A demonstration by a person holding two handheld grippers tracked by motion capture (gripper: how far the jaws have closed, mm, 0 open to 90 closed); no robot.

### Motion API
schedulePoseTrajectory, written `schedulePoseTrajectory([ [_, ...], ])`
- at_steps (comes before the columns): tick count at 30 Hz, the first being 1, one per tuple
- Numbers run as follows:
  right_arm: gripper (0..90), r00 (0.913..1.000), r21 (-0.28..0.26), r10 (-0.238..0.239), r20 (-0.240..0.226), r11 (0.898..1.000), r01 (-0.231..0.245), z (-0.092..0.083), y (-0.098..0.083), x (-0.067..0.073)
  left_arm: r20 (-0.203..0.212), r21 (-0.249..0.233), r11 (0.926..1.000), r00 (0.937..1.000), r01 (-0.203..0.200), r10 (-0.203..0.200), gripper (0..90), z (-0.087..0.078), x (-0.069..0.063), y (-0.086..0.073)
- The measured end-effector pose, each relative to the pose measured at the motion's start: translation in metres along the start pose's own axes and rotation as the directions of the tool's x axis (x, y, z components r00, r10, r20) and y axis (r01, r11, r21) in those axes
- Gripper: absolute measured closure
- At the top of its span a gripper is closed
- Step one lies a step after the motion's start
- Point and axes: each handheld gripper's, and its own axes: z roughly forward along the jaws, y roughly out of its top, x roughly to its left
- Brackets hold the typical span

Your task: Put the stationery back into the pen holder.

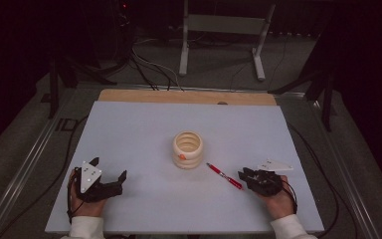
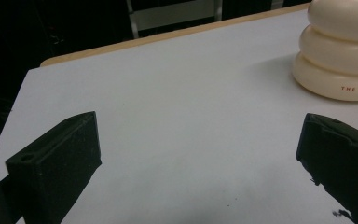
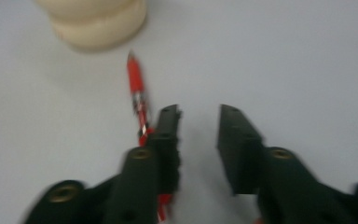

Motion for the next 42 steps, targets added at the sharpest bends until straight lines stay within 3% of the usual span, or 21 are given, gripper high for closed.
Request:
schedulePoseTrajectory([
  [3, 52.1, 0.9999, -0.091, 0.003, 0.011, 0.996, -0.002, -0.009, -0.002, -0.004, 0.0, -0.002, 1.0, 1.0, -0.003, 0.003, 0.3, 0.0, 0.0, 0.0],
  [9, 33.8, 0.9991, -0.228, -0.019, 0.037, 0.973, 0.027, -0.023, -0.006, -0.005, -0.001, -0.006, 0.9999, 1.0, -0.008, 0.008, 0.3, -0.001, 0.0, 0.001],
  [14, 24.9, 0.9973, -0.256, 0.001, 0.073, 0.967, 0.018, -0.029, -0.008, -0.005, -0.002, -0.01, 0.9999, 1.0, -0.008, 0.008, 0.3, -0.002, 0.0, 0.001],
  [17, 14.1, 0.9928, -0.268, 0.044, 0.112, 0.963, -0.012, -0.033, -0.008, -0.004, -0.003, -0.01, 0.9999, 1.0, -0.009, 0.009, 0.3, -0.002, 0.001, 0.002],
  [20, 3.7, 0.9909, -0.281, 0.05, 0.125, 0.96, -0.013, -0.039, -0.007, -0.003, -0.004, -0.012, 0.9999, 1.0, -0.008, 0.008, 0.3, -0.002, 0.001, 0.002],
  [22, 2.1, 0.9908, -0.284, 0.049, 0.126, 0.959, -0.011, -0.041, -0.007, -0.002, -0.004, -0.013, 0.9999, 1.0, -0.008, 0.008, 0.3, -0.002, 0.001, 0.002],
  [26, 0.0, 0.9965, -0.299, 0.028, 0.079, 0.954, -0.003, -0.046, -0.008, -0.002, -0.005, -0.013, 0.9999, 0.9999, -0.011, 0.01, 0.3, -0.002, 0.001, 0.002],
  [31, 0.0, 0.9972, -0.316, 0.024, 0.071, 0.949, 0.0, -0.048, -0.007, -0.002, -0.005, -0.013, 0.9999, 0.9999, -0.01, 0.01, 0.3, -0.002, 0.001, 0.002],
  [34, 0.0, 0.9978, -0.339, 0.004, 0.067, 0.94, 0.019, -0.047, -0.007, -0.005, -0.005, -0.009, 0.9999, 1.0, -0.007, 0.007, 0.3, -0.002, 0.001, 0.001],
  [40, 1.2, 0.9962, -0.302, 0.001, 0.088, 0.953, 0.026, -0.048, 0.002, -0.005, -0.006, -0.008, 1.0, 1.0, 0.002, -0.002, 0.3, -0.002, 0.0, 0.0],
  [42, 1.0, 0.9982, -0.268, 0.002, 0.059, 0.963, 0.014, -0.049, 0.01, -0.003, -0.007, -0.007, 1.0, 1.0, 0.004, -0.004, 0.3, -0.002, 0.001, 0.0],
])
